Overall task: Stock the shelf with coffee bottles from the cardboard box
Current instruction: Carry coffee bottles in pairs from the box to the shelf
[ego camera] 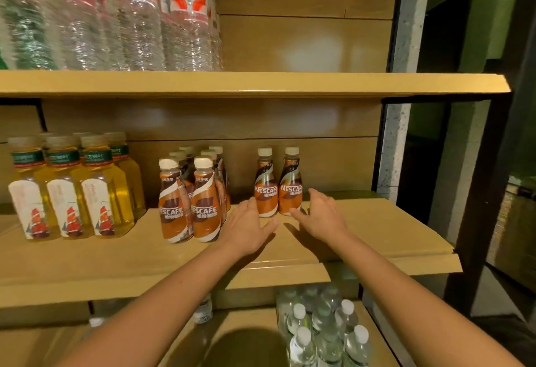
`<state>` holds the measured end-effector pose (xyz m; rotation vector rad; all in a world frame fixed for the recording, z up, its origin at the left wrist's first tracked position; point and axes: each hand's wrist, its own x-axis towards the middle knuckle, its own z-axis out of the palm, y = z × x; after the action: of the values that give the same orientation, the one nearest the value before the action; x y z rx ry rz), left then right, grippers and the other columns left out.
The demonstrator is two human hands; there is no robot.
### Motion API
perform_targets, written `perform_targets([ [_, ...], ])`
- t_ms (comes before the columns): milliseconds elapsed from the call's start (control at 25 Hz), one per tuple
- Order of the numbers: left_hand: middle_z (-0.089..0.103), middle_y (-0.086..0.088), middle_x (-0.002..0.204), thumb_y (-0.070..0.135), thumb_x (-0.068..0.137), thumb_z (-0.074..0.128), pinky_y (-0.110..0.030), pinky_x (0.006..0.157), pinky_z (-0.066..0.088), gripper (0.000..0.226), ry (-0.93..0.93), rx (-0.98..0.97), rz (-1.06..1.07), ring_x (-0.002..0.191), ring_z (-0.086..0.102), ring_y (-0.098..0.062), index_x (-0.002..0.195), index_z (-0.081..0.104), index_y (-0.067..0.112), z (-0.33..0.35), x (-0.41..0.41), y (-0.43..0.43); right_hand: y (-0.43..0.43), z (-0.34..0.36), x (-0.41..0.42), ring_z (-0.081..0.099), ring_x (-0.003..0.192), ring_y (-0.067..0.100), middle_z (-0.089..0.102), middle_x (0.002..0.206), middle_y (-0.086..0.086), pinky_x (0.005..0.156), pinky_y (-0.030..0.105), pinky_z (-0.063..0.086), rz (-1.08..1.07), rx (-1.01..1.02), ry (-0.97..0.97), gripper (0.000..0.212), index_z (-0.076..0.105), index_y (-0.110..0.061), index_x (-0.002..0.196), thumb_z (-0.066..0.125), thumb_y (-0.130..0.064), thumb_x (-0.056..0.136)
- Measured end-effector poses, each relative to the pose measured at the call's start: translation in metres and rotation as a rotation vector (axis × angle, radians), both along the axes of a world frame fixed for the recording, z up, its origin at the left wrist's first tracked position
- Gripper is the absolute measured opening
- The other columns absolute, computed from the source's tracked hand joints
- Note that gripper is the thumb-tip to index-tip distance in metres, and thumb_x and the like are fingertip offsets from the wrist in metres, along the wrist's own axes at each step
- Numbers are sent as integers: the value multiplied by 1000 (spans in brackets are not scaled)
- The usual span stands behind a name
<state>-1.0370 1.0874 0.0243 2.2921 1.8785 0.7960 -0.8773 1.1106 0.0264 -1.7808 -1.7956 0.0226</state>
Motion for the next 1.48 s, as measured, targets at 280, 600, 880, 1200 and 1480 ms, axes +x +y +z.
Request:
perform_targets([
  [280,35,-8,148,46,85,59,-36,107,34,75,73,119,68,134,36,-23,144,24,14,33,-75,-101,-96,36,-75,44,128,26,49,139,8,102,41,40,160,72,-39,61,40,-12,137,60,-41,87],
  [600,36,-11,147,45,87,57,-39,106,36,71,179,46,430,132,39,-27,143,27,12,27,-203,-241,-187,27,-210,51,121,30,52,134,12,99,45,43,611,-33,-269,62,40,-10,134,61,-43,86],
  [880,35,-12,147,54,84,55,-39,106,36,80,152,-132,908,132,39,-28,144,26,10,-7,-277,-432,-312,0,-316,48,122,31,52,134,12,100,43,41,1073,-25,-369,60,42,-11,133,57,-47,87],
  [1200,48,-17,130,51,84,57,-40,96,38,64,42,-288,1430,120,47,-34,124,43,3,-30,-317,-720,-558,-17,-448,49,122,34,51,134,15,99,46,42,1562,39,-441,62,44,-8,131,58,-49,85],
  [1480,45,-15,136,52,84,57,-38,101,38,70,12,-320,1893,124,46,-30,133,38,5,-41,-306,-991,-850,-19,-507,39,133,32,42,145,11,109,46,33,1986,172,-508,67,33,-10,141,54,-47,89],
])
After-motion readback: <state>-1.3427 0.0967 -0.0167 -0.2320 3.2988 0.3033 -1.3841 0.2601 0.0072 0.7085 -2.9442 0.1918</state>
